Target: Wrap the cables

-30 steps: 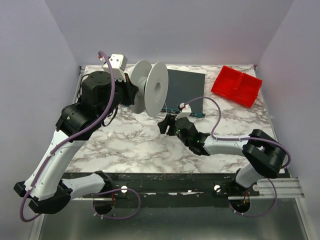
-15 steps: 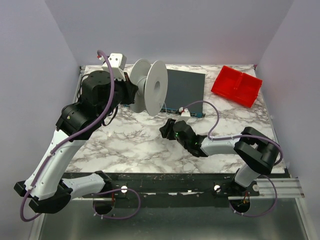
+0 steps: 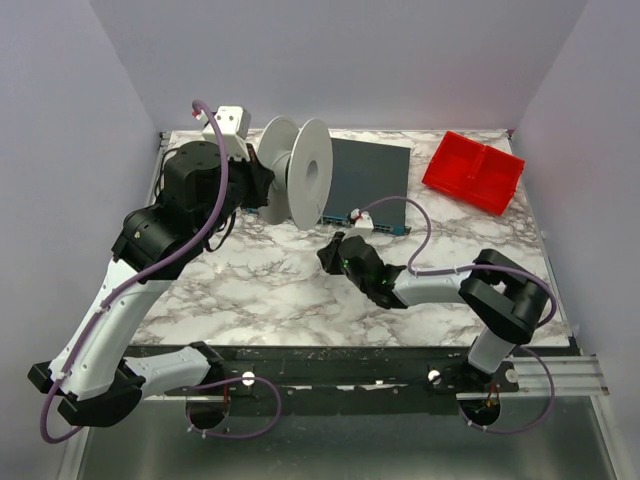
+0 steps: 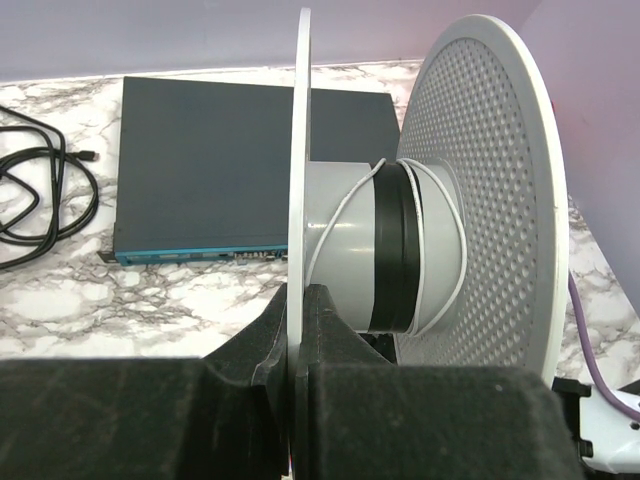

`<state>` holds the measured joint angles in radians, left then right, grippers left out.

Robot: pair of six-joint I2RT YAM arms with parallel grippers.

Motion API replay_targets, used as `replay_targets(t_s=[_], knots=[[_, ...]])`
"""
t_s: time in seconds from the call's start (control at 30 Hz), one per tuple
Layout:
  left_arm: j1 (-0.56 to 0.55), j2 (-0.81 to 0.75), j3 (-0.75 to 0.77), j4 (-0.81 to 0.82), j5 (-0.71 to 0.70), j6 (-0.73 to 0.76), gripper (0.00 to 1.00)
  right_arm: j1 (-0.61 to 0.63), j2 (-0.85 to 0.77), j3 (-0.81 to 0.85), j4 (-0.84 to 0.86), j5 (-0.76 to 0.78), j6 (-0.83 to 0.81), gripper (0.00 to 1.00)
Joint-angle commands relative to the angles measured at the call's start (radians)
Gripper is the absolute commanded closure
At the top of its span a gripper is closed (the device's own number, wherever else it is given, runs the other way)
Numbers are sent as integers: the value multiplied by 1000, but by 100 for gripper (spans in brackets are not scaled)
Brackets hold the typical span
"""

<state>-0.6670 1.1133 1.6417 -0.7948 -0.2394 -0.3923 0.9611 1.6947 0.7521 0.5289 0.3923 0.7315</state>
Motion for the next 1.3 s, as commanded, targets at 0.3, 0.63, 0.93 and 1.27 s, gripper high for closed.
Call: replay_targets(t_s=[0.3,0.63,0.93,1.27], knots=[[56,32,-26,131,-256,-125,100,117,-151,9,-251,91,-53,99],[112,126,-43,194,-350,-68,100,365,-253,176,-569,259,-215,99],[141,180,-146,315,-361,65,100,423,-437,374,-768,436,-344,99],[64,108,-314,379,-249,128,100,233,-352,636,-813,416,-593,99]])
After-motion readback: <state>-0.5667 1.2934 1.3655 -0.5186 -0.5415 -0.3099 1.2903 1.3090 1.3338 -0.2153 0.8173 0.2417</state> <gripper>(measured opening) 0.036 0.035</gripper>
